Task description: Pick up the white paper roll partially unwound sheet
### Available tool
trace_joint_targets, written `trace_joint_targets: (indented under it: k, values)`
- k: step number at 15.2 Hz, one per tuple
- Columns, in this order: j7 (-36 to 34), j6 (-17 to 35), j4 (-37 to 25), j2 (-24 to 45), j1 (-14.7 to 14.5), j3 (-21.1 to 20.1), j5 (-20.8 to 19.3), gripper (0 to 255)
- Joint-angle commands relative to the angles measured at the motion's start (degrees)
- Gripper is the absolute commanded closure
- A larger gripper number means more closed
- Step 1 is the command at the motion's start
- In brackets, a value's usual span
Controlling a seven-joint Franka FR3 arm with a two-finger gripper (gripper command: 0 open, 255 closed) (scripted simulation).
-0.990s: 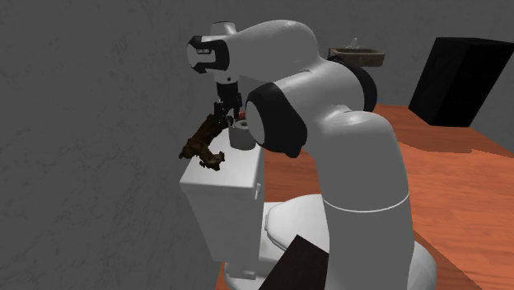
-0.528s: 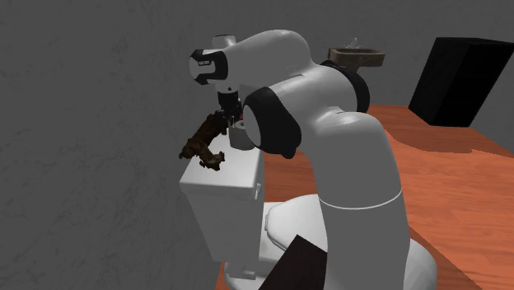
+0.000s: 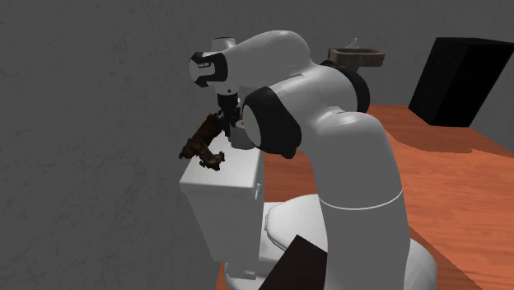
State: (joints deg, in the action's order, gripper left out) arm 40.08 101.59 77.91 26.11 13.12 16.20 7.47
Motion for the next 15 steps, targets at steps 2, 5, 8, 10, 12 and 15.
trace_joint_targets:
  k: [2, 5, 8, 10, 12, 15]
  values:
    - [0.0, 0.0, 0.0, 0.1, 0.1, 0.0, 0.0, 255]
    - [0.0, -0.8, -0.7, 0.1, 0.1, 0.1, 0.0, 255]
    - [-0.1, -3.1, -3.1, 0.1, 0.3, 0.1, -0.1, 255]
    - [-0.1, -4.7, -4.8, 0.2, 0.5, 0.1, -0.1, 255]
    - [-0.2, -6.3, -6.6, 0.4, 0.6, 0.2, 0.0, 255]
    - [-0.2, -8.9, -9.6, 0.8, 0.9, 0.2, 0.1, 255]
